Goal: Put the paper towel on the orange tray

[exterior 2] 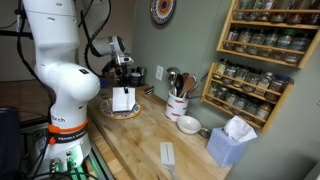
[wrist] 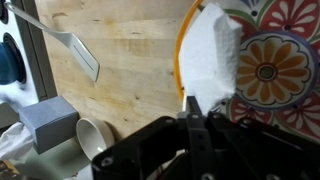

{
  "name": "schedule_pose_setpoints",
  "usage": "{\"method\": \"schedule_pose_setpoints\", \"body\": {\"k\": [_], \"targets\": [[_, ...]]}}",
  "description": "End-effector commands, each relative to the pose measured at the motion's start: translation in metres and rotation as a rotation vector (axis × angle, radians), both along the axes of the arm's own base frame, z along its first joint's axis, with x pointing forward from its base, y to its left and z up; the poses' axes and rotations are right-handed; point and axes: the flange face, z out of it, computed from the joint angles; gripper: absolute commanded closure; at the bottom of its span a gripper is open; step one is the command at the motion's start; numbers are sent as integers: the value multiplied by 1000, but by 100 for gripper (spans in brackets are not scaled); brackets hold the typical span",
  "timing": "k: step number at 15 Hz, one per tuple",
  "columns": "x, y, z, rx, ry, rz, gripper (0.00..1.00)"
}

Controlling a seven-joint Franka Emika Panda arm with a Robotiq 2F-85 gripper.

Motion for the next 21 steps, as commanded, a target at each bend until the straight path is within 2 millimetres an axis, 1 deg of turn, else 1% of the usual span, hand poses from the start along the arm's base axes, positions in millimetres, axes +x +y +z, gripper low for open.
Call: {"method": "schedule_pose_setpoints", "body": {"k": [1, 6, 9, 11, 13, 17, 21], "targets": [[9, 21, -30, -32, 67, -53, 100], [21, 38, -62, -50, 107, -100, 100], [29, 51, -75, -28, 124, -90, 100], [37, 57, -79, -10, 104, -77, 100], [42, 58, -85, 4, 101, -71, 100], [45, 51, -96, 2, 107, -75, 100], [49, 50, -106, 30, 97, -69, 100]]}}
